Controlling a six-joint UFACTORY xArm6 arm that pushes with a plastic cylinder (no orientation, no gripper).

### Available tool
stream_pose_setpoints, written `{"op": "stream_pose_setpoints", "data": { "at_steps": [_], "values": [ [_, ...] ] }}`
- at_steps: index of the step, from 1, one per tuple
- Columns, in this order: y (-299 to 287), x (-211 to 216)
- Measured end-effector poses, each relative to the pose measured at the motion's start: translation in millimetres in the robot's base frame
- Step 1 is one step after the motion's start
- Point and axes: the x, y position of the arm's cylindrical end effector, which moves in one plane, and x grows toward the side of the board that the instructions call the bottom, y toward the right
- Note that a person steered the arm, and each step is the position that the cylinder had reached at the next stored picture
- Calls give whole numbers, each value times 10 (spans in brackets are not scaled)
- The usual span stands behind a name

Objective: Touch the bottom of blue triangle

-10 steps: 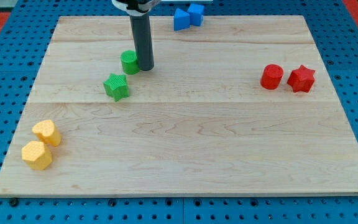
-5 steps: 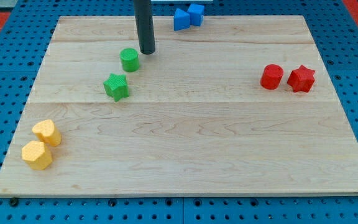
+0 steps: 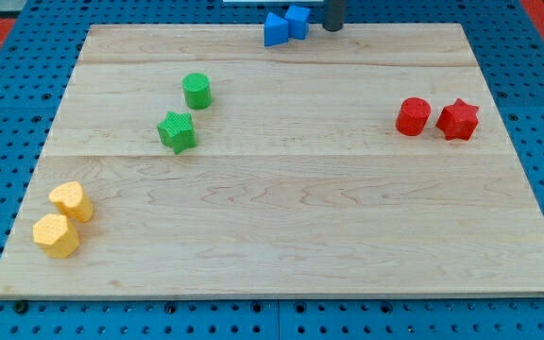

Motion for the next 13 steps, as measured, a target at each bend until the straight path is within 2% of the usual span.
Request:
{"op": "stream_pose_setpoints", "data": {
  "at_steps": [1,2,3,5,6,8,9,10,11,13],
  "values": [
    [-663,247],
    [-998,868],
    [-1309,1075],
    [-1315,25],
    [-1188,8],
    [-409,94],
    [-105,366],
    [-383,801],
    [-1149,948],
    [-1087,488]
  ]
}}
